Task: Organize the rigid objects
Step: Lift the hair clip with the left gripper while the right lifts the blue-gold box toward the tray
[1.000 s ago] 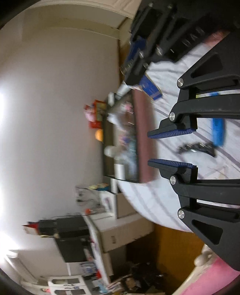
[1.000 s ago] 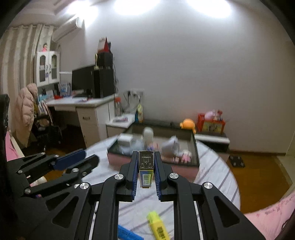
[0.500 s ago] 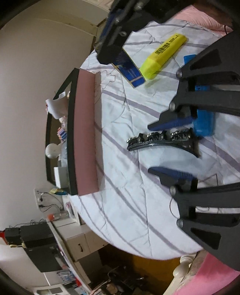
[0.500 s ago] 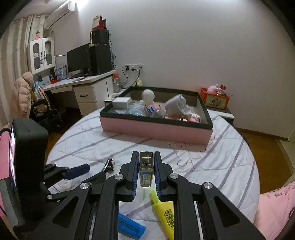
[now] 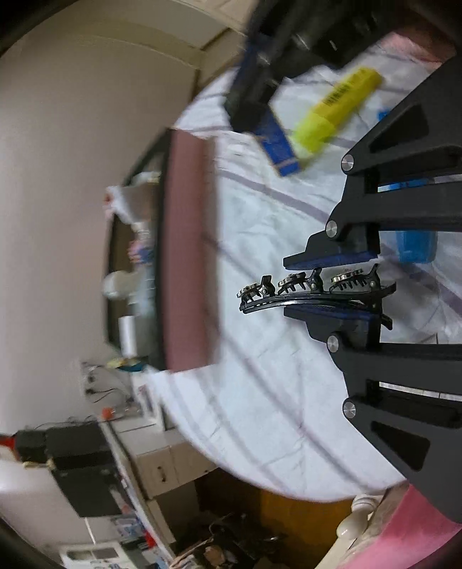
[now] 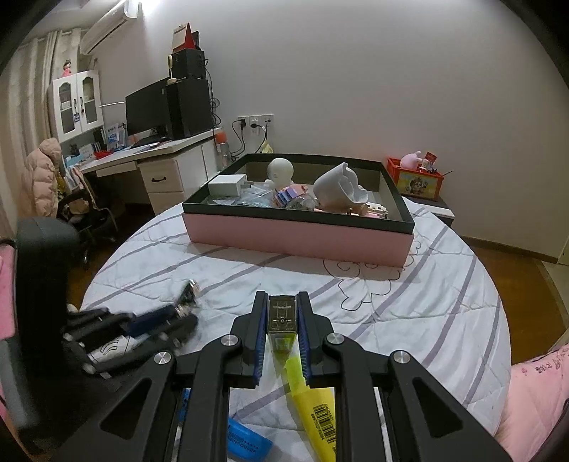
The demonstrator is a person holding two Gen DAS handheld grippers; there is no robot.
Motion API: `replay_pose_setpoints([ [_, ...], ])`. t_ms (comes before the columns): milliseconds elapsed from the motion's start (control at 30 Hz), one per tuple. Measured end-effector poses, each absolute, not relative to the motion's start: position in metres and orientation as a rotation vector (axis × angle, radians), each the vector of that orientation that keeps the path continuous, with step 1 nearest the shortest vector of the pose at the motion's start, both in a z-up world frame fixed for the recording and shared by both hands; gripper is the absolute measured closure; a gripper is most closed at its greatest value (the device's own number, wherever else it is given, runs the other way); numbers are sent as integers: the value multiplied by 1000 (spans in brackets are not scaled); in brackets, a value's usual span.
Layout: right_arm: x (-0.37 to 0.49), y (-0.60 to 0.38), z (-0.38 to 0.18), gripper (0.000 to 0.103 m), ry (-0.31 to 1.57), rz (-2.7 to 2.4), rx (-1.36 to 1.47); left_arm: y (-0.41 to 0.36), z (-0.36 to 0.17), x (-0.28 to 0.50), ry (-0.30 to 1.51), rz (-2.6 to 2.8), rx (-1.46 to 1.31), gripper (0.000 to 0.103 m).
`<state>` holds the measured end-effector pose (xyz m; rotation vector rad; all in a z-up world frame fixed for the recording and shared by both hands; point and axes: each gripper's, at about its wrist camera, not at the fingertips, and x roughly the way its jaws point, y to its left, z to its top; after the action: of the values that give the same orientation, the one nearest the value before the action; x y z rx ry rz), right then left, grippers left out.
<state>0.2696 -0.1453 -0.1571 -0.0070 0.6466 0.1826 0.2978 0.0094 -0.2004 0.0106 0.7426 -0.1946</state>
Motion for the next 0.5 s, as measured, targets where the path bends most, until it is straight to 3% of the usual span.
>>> replay_pose_setpoints([
  [500,245,-141,-79,87,450,176,-23,0,-91,243,443,-208,67,84],
])
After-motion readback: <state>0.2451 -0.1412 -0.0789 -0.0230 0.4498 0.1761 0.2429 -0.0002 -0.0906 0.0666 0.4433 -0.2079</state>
